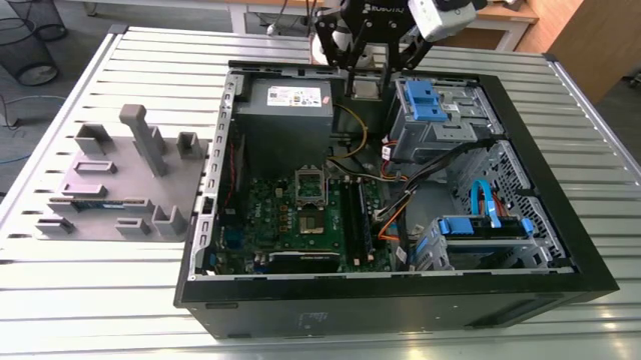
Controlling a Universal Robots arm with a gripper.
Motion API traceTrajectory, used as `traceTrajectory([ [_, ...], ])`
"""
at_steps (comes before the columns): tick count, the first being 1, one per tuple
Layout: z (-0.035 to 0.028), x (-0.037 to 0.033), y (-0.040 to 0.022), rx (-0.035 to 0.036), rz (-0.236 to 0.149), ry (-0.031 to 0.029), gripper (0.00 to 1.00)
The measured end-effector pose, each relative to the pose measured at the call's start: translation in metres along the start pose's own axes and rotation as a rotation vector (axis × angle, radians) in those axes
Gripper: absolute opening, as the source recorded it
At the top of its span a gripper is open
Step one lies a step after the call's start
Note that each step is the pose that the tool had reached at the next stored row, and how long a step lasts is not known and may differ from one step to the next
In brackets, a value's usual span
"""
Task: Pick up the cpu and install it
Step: 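Pick up the cpu and move it towards the insertion slot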
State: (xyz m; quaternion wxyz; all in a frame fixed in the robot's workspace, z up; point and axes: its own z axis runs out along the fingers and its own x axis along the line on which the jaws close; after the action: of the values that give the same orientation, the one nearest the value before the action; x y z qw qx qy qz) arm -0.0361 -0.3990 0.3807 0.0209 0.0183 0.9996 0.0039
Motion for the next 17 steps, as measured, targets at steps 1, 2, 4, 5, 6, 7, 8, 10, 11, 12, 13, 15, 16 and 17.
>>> traceTrajectory([
  [1,0.0001,-0.001,0.0,0.0,0.0,0.0,0.47],
  [2,0.0001,-0.002,0.0001,0.0,0.0,0.0,0.47],
  [4,0.0003,-0.0043,0.0002,0.0,0.0,0.0,0.47],
  [5,0.0004,-0.0053,0.0002,0.0,0.0,0.0,0.47],
  [6,0.0004,-0.0064,0.0003,0.0,0.0,0.0,0.47],
  [7,0.0005,-0.0074,0.0003,0.0001,0.0,0.0,0.47],
  [8,0.0006,-0.0085,0.0003,0.0,0.0,0.0,0.47],
  [10,0.0008,-0.0107,0.0004,0.0,0.0,0.0,0.47],
  [11,0.0008,-0.0117,0.0005,0.0,0.0,0.0,0.47],
  [12,0.0009,-0.0128,0.0005,0.0001,0.0,0.0,0.47],
  [13,0.001,-0.0139,0.0006,0.0,0.0,0.0,0.47],
  [15,0.0011,-0.0161,0.0007,0.0001,0.0,0.0,0.47],
  [16,0.0012,-0.0171,0.0007,0.0,0.0,0.0,0.47],
  [17,0.0013,-0.0183,0.0008,0.0,0.0,0.0,0.47],
])
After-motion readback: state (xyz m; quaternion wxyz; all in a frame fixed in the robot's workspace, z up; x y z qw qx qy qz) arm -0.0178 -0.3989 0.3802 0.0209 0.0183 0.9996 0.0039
